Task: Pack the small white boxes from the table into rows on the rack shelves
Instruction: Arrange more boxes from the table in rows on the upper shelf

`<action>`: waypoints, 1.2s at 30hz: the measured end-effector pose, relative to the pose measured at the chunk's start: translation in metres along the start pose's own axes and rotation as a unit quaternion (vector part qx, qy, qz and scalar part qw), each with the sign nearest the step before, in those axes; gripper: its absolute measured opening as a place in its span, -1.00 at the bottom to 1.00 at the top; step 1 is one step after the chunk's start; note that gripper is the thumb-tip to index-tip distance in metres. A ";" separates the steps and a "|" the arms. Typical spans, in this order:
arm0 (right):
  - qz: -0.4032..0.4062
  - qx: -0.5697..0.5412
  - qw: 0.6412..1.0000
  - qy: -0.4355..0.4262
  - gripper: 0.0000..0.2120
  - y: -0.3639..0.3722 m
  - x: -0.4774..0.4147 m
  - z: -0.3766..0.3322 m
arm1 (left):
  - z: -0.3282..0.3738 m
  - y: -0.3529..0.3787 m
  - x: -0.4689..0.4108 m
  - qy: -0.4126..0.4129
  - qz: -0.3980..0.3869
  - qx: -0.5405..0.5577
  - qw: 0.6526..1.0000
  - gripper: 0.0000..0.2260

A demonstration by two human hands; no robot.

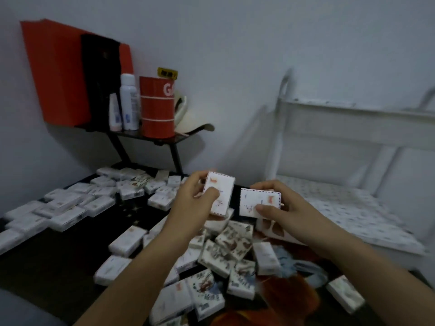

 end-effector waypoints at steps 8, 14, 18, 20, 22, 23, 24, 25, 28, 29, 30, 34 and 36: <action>0.088 0.071 0.994 0.003 -0.73 -0.138 0.018 -0.037 | 0.143 0.136 -0.047 0.157 -0.104 -0.004 0.982 -0.78; 0.184 0.211 0.959 -0.038 -0.79 -0.235 0.010 -0.071 | 0.236 0.211 -0.088 0.297 -0.096 -0.119 0.943 -0.83; 0.248 0.212 0.943 -0.073 -0.75 -0.277 0.002 -0.090 | 0.250 0.252 -0.134 0.299 -0.107 -0.211 0.925 -0.79; 0.265 0.215 0.936 -0.083 -0.74 -0.293 -0.005 -0.096 | 0.250 0.271 -0.157 0.301 -0.102 -0.275 0.907 -0.75; 0.279 0.219 0.931 -0.088 -0.76 -0.307 -0.014 -0.100 | 0.248 0.288 -0.177 0.305 -0.091 -0.337 0.886 -0.72; 0.287 0.220 0.928 -0.088 -0.78 -0.313 -0.019 -0.101 | 0.247 0.296 -0.186 0.306 -0.085 -0.372 0.872 -0.72; 0.293 0.222 0.926 -0.088 -0.79 -0.317 -0.024 -0.100 | 0.244 0.304 -0.195 0.307 -0.081 -0.406 0.857 -0.71; 0.296 0.224 0.924 -0.088 -0.79 -0.320 -0.031 -0.099 | 0.242 0.310 -0.204 0.306 -0.080 -0.435 0.843 -0.71; 0.296 0.246 0.919 -0.089 -0.80 -0.326 -0.049 -0.094 | 0.230 0.324 -0.222 0.296 -0.104 -0.508 0.802 -0.68; 0.297 0.251 0.917 -0.089 -0.81 -0.328 -0.055 -0.092 | 0.226 0.327 -0.226 0.292 -0.118 -0.529 0.788 -0.66; 0.299 0.256 0.915 -0.089 -0.81 -0.330 -0.060 -0.090 | 0.222 0.329 -0.228 0.291 -0.130 -0.544 0.776 -0.65; 0.316 0.321 0.888 -0.086 -0.79 -0.342 -0.083 -0.089 | 0.213 0.336 -0.227 0.291 -0.170 -0.571 0.748 -0.71; 0.322 0.373 0.866 -0.082 -0.76 -0.349 -0.098 -0.094 | 0.206 0.340 -0.224 0.284 -0.189 -0.583 0.738 -0.74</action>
Point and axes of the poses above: each hand's wrist, its own x-axis away from the middle knuckle, its own y-axis out of the palm, z = x × y, the point moved 10 cm from there along -x, towards the middle knuckle, and after that the axes turned 7 degrees about -y, right-handed, at the moved point
